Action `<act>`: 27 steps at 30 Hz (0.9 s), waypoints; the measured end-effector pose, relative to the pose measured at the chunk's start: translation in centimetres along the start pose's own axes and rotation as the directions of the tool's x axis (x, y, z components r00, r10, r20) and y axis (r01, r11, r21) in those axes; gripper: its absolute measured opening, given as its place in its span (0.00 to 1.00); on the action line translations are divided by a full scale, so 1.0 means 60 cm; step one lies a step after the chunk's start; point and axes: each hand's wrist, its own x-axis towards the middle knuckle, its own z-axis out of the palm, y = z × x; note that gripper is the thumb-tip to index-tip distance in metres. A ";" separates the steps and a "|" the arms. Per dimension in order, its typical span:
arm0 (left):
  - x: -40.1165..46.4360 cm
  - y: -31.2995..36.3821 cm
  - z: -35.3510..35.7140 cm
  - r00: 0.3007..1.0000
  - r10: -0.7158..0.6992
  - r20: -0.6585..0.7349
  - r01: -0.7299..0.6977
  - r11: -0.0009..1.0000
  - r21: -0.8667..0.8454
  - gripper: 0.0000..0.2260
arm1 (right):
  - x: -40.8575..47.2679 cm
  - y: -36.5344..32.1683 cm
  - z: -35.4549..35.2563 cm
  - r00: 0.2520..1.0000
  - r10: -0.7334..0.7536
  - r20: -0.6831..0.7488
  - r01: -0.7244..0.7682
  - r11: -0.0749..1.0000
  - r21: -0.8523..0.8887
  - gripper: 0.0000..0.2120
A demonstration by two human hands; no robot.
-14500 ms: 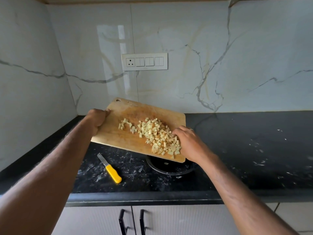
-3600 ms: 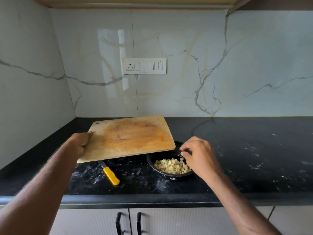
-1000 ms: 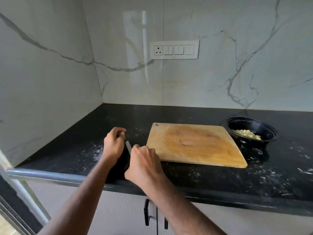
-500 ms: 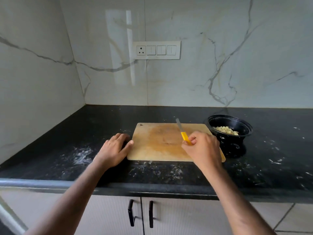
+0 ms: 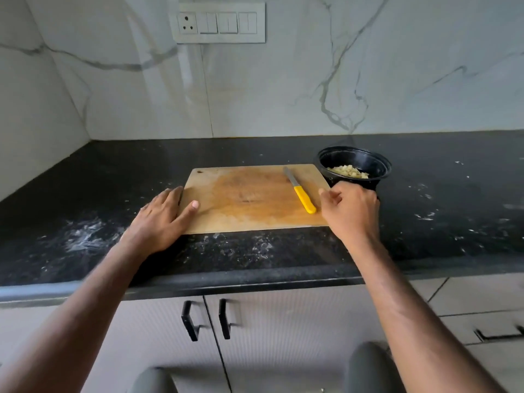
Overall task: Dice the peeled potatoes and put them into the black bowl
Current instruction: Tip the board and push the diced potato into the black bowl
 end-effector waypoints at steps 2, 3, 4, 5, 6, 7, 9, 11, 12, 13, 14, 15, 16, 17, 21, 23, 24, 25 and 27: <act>-0.007 0.006 0.000 1.000 0.003 0.017 -0.003 0.999 0.033 0.44 | 0.002 0.002 0.011 0.999 -0.001 0.038 0.003 0.999 -0.054 0.11; -0.011 0.008 0.000 1.000 -0.002 0.022 0.001 0.999 0.044 0.45 | 0.003 0.005 0.016 0.999 -0.008 0.050 0.012 0.997 -0.076 0.10; -0.013 0.009 -0.001 0.999 -0.008 0.031 0.006 0.998 0.056 0.45 | 0.003 0.009 0.020 0.999 -0.012 0.051 0.016 0.996 -0.083 0.10; -0.016 0.010 -0.001 0.999 -0.013 0.044 0.010 0.997 0.072 0.46 | 0.003 0.016 0.024 0.999 -0.005 0.046 0.008 0.997 -0.080 0.10; -0.018 0.012 -0.001 0.998 -0.018 0.053 0.014 0.996 0.086 0.47 | 0.002 0.021 0.025 0.999 0.011 0.039 -0.008 0.997 -0.074 0.10; -0.018 0.012 0.000 0.998 -0.024 0.058 0.018 0.996 0.091 0.47 | 0.002 0.023 0.026 0.999 0.030 0.042 -0.027 0.997 -0.072 0.10; -0.016 0.014 0.002 0.997 -0.038 0.071 0.032 0.996 0.089 0.47 | 0.001 0.025 0.030 0.995 0.055 0.080 -0.046 0.994 -0.100 0.10; -0.017 0.012 0.004 0.996 -0.041 0.075 0.034 0.995 0.091 0.46 | -0.002 0.022 0.032 0.992 0.039 0.120 -0.024 0.993 -0.119 0.11; -0.018 0.011 0.003 0.996 -0.046 0.075 0.039 0.995 0.094 0.45 | -0.003 0.020 0.032 0.992 0.015 0.123 -0.002 0.994 -0.106 0.11; -0.018 0.010 0.003 0.995 -0.048 0.083 0.040 0.995 0.094 0.45 | -0.005 0.017 0.030 0.994 -0.009 0.111 0.019 0.996 -0.091 0.12; -0.018 0.010 0.003 0.995 -0.046 0.092 0.038 0.995 0.095 0.44 | -0.004 0.016 0.028 0.995 -0.039 0.094 0.046 0.996 -0.080 0.13; -0.018 0.010 0.002 0.994 -0.043 0.100 0.033 0.995 0.095 0.44 | -0.004 0.014 0.029 0.994 -0.072 0.085 0.078 0.994 -0.073 0.14; -0.018 0.011 0.000 0.993 -0.041 0.107 0.031 0.995 0.093 0.43 | -0.002 0.010 0.030 0.990 -0.101 0.099 0.108 0.991 -0.072 0.15; -0.018 0.013 -0.003 0.993 -0.040 0.112 0.030 0.995 0.090 0.43 | 0.000 0.006 0.032 0.983 -0.122 0.139 0.134 0.988 -0.080 0.17; -0.015 0.022 -0.011 0.988 -0.047 0.146 0.030 0.992 0.121 0.42 | 0.004 -0.004 0.037 0.943 -0.147 0.298 0.208 0.961 -0.184 0.19; -0.013 0.023 -0.015 0.985 -0.057 0.164 0.033 0.989 0.144 0.41 | 0.004 -0.008 0.033 0.938 -0.123 0.324 0.192 0.963 -0.190 0.16; -0.011 0.024 -0.018 0.981 -0.065 0.183 0.036 0.988 0.153 0.42 | 0.006 -0.009 0.030 0.940 -0.087 0.329 0.155 0.970 -0.186 0.15; -0.010 0.025 -0.021 0.977 -0.073 0.199 0.042 0.986 0.159 0.42 | 0.008 -0.009 0.027 0.943 -0.046 0.329 0.110 0.977 -0.180 0.14; -0.007 0.030 -0.028 0.966 -0.093 0.241 0.053 0.984 0.170 0.42 | 0.013 -0.012 0.021 0.947 0.019 0.321 0.038 0.985 -0.168 0.13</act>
